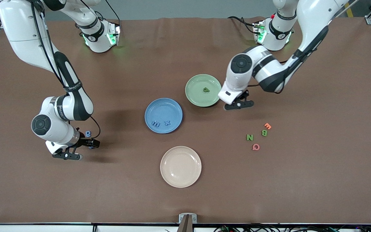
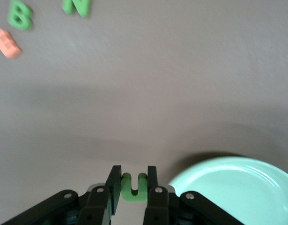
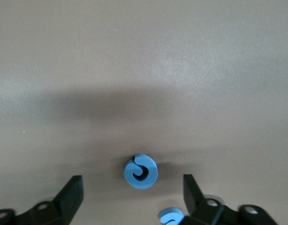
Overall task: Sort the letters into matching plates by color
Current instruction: 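Release the u on the green plate while the right gripper grasps the e, then lift the blue e with the right gripper while the left gripper returns to letters, then carry the e over the blue plate while the left gripper grasps the green N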
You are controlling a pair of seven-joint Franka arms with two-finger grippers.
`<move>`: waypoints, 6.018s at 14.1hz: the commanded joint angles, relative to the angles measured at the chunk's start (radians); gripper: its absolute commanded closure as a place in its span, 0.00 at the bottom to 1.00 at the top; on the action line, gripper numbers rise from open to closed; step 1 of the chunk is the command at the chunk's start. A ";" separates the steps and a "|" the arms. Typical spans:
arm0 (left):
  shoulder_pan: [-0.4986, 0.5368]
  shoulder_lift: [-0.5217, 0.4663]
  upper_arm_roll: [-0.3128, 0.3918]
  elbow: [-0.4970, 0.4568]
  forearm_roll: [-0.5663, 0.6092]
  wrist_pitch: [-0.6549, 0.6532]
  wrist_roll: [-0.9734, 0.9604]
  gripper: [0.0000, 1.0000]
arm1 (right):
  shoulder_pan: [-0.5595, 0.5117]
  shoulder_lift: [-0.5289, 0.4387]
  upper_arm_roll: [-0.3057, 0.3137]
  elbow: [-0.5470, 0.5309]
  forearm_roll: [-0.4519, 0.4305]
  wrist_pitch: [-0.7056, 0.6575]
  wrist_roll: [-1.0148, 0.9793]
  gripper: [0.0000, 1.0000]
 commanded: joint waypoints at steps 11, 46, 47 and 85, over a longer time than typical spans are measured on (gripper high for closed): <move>-0.151 0.148 0.036 0.077 0.010 0.072 -0.252 0.69 | -0.014 -0.027 0.012 -0.048 -0.009 0.047 -0.008 0.41; -0.015 0.217 0.289 0.292 0.125 0.067 0.462 0.36 | -0.014 0.028 0.012 -0.048 -0.009 0.110 -0.005 0.94; -0.029 0.220 0.303 0.294 0.125 0.072 0.460 0.38 | -0.015 0.028 0.012 -0.048 -0.009 0.109 -0.005 0.95; -0.040 0.293 0.357 0.301 0.183 0.161 0.449 0.95 | 0.664 0.005 0.020 0.081 0.059 -0.099 1.222 0.99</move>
